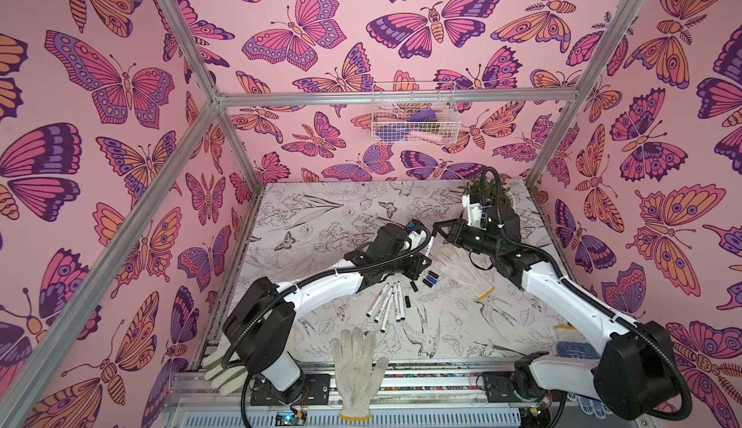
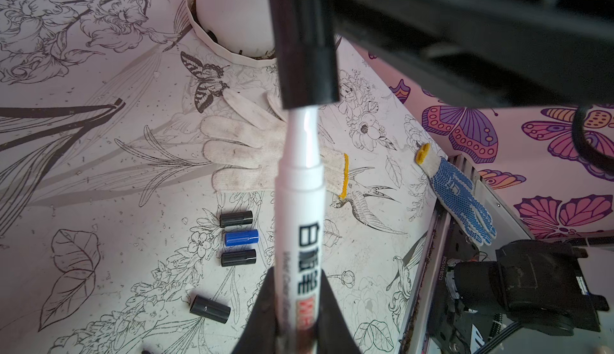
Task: Insert pens into pen caps
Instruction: Put on the pen cap to the pen.
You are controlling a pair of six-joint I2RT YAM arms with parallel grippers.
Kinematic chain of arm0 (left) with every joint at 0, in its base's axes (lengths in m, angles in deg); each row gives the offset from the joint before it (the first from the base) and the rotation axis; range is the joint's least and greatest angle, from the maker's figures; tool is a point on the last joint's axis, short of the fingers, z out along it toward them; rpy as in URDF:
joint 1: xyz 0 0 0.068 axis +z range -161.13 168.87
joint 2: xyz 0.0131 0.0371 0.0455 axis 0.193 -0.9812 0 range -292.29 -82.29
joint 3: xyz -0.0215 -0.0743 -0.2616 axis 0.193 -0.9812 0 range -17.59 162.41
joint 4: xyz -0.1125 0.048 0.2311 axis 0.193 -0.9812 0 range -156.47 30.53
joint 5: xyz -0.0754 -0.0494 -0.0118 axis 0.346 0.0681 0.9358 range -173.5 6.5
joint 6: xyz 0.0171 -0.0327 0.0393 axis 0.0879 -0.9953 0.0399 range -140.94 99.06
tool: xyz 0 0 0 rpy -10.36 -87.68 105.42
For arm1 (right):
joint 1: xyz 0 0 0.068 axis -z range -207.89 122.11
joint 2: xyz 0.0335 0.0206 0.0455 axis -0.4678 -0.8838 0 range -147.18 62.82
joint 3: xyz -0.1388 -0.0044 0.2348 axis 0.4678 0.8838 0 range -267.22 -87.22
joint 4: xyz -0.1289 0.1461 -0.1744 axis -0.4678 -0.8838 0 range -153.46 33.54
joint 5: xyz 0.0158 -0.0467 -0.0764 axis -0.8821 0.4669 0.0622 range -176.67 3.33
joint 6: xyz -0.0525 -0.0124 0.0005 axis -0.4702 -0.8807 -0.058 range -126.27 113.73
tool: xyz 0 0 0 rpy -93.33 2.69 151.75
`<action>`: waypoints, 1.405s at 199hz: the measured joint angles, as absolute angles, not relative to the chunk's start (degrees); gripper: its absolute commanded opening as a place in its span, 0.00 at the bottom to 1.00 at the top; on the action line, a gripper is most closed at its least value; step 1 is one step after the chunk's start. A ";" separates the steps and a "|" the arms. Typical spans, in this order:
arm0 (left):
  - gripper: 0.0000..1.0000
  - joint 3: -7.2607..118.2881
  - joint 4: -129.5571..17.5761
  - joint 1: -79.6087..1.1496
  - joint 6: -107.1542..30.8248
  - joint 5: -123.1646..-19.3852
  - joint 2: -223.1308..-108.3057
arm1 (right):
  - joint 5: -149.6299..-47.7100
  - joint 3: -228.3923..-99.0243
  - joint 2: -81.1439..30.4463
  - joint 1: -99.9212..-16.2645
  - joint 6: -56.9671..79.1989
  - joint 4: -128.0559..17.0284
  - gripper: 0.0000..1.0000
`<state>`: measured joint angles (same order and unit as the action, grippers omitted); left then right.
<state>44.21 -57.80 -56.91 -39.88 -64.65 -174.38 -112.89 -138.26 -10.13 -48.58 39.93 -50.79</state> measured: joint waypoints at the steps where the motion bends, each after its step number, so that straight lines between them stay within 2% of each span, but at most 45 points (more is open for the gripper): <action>1: 0.00 44.21 -57.80 -56.91 -39.88 -64.65 -174.38 | -112.89 -138.26 -10.13 -48.58 39.93 -50.79 0.00; 173: 0.00 47.47 -53.76 -55.53 -45.94 -58.38 -178.06 | -111.60 -138.42 -8.95 -48.43 32.43 -52.72 0.00; 280: 0.00 49.39 -52.21 -55.55 -48.12 -58.90 -178.03 | -113.41 -145.39 -9.74 -48.12 23.12 -60.17 0.00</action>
